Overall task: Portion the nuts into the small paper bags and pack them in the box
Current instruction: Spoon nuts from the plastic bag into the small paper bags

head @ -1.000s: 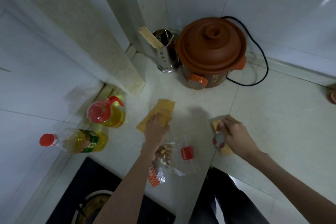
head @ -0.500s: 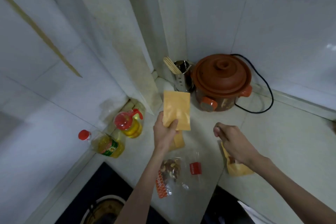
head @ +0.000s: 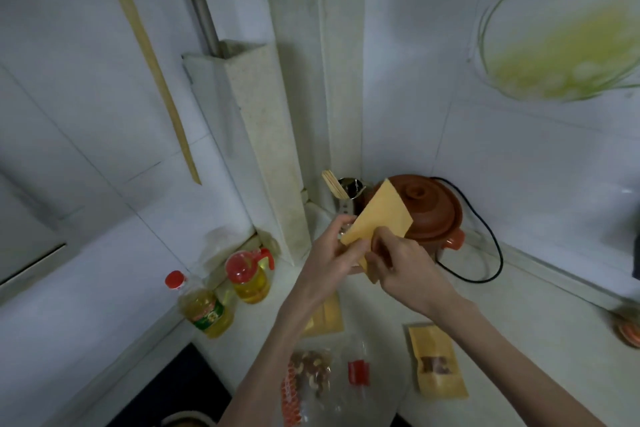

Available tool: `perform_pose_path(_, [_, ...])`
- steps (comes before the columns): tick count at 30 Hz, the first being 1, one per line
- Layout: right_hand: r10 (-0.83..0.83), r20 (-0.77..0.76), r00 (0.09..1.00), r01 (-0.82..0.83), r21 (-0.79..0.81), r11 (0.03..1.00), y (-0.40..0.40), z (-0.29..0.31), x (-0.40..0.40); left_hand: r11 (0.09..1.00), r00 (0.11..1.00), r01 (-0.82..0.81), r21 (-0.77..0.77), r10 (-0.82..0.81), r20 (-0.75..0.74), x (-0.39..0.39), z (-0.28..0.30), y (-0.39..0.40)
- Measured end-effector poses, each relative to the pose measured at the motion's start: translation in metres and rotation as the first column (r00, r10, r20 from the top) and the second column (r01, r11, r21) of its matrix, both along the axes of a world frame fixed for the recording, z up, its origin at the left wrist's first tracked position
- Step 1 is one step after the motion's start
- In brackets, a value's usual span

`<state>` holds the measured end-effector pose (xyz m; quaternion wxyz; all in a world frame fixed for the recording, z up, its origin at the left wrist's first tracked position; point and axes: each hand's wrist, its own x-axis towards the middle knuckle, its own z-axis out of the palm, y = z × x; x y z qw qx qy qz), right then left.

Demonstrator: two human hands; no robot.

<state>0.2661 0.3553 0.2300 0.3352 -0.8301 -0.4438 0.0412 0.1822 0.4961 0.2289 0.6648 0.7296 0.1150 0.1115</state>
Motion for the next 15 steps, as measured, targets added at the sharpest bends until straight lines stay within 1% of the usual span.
perform_pose_path(2, [-0.057, -0.122, 0.991, 0.066, 0.072, 0.995, -0.001, 0.010, 0.004, 0.990, 0.994, 0.104, -0.094, -0.101, 0.038, -0.004, 0.008, -0.003])
perform_pose_path(3, [-0.070, -0.170, 0.983, 0.089, 0.103, 0.991, -0.002, 0.015, 0.005, 0.986, 0.990, 0.129, -0.103, -0.122, 0.065, -0.006, 0.009, -0.005])
perform_pose_path(4, [-0.070, -0.205, 0.976, 0.097, 0.127, 0.987, -0.003, 0.021, 0.005, 0.989, 0.989, 0.125, -0.083, -0.117, 0.092, -0.006, 0.010, -0.007])
perform_pose_path(6, [-0.043, -0.247, 0.968, 0.083, 0.153, 0.985, -0.004, 0.029, 0.003, 0.998, 0.989, 0.056, -0.020, -0.053, 0.137, -0.007, 0.011, -0.012])
perform_pose_path(8, [-0.016, -0.239, 0.971, 0.059, 0.174, 0.983, -0.004, 0.038, 0.000, 1.000, 0.983, -0.013, 0.018, 0.010, 0.182, -0.006, 0.017, -0.015])
perform_pose_path(10, [0.011, -0.207, 0.978, 0.025, 0.172, 0.985, -0.004, 0.044, -0.002, 0.999, 0.977, -0.041, 0.021, 0.036, 0.210, -0.005, 0.023, -0.016])
perform_pose_path(13, [0.043, -0.148, 0.988, -0.015, 0.189, 0.982, -0.004, 0.051, -0.003, 0.994, 0.978, -0.089, 0.059, 0.076, 0.197, -0.004, 0.032, -0.016])
perform_pose_path(15, [0.050, -0.111, 0.993, -0.026, 0.211, 0.977, -0.005, 0.055, -0.004, 0.997, 0.980, -0.073, 0.040, 0.065, 0.186, -0.005, 0.036, -0.017])
